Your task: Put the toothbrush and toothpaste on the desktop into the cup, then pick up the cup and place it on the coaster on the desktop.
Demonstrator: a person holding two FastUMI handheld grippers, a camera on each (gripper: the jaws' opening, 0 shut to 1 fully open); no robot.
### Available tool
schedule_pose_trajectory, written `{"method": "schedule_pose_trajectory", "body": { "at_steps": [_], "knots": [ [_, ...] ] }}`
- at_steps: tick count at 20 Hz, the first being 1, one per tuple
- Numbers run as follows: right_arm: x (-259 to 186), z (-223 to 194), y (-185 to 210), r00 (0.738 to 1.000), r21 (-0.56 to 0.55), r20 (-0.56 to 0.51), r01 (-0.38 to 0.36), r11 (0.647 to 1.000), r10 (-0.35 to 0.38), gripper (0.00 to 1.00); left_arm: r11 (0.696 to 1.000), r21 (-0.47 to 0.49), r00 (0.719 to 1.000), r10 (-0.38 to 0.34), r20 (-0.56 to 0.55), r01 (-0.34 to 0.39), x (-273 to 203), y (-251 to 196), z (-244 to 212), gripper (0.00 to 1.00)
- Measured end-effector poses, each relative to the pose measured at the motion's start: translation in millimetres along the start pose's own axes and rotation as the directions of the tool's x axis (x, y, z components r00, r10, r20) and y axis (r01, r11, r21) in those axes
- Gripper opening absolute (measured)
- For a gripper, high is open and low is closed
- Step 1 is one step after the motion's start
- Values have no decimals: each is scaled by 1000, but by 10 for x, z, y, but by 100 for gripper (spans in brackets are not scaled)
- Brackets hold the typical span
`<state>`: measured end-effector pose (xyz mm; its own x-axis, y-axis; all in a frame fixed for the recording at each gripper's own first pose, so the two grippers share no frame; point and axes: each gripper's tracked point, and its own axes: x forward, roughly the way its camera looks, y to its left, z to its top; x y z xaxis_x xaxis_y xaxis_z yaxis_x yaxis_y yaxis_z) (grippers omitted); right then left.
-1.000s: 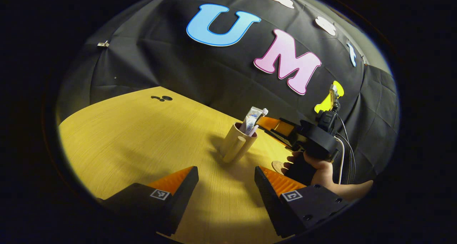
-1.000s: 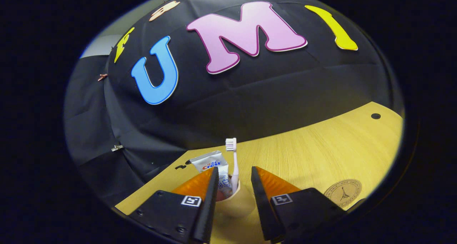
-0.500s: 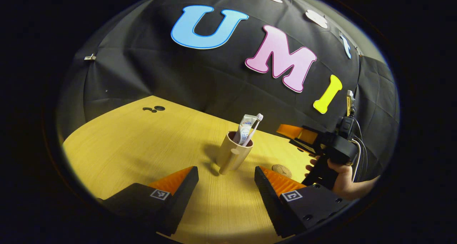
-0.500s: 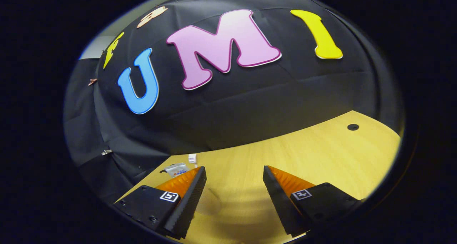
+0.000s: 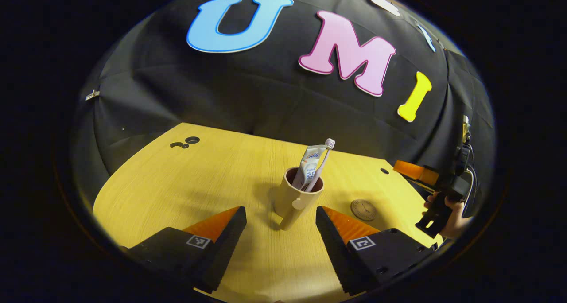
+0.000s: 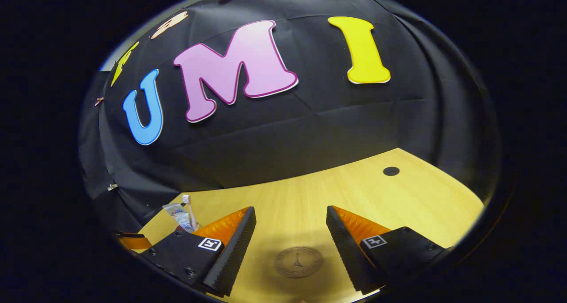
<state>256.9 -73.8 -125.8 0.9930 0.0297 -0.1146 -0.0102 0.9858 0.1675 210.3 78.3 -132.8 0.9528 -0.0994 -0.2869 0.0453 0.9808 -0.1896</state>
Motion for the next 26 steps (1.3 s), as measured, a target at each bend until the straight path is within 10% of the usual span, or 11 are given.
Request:
{"method": "schedule_pose_trajectory", "body": {
  "at_steps": [14,26],
  "knots": [
    [-807,64,-1742,968,-93,-69,236,967,-242,98,989,143,931,15,-363,40,901,-131,-359,91],
    [-1055,-212,-2073,940,-47,-140,306,951,-310,98,981,192,873,77,-481,19,967,-167,-469,33]
  ]
}}
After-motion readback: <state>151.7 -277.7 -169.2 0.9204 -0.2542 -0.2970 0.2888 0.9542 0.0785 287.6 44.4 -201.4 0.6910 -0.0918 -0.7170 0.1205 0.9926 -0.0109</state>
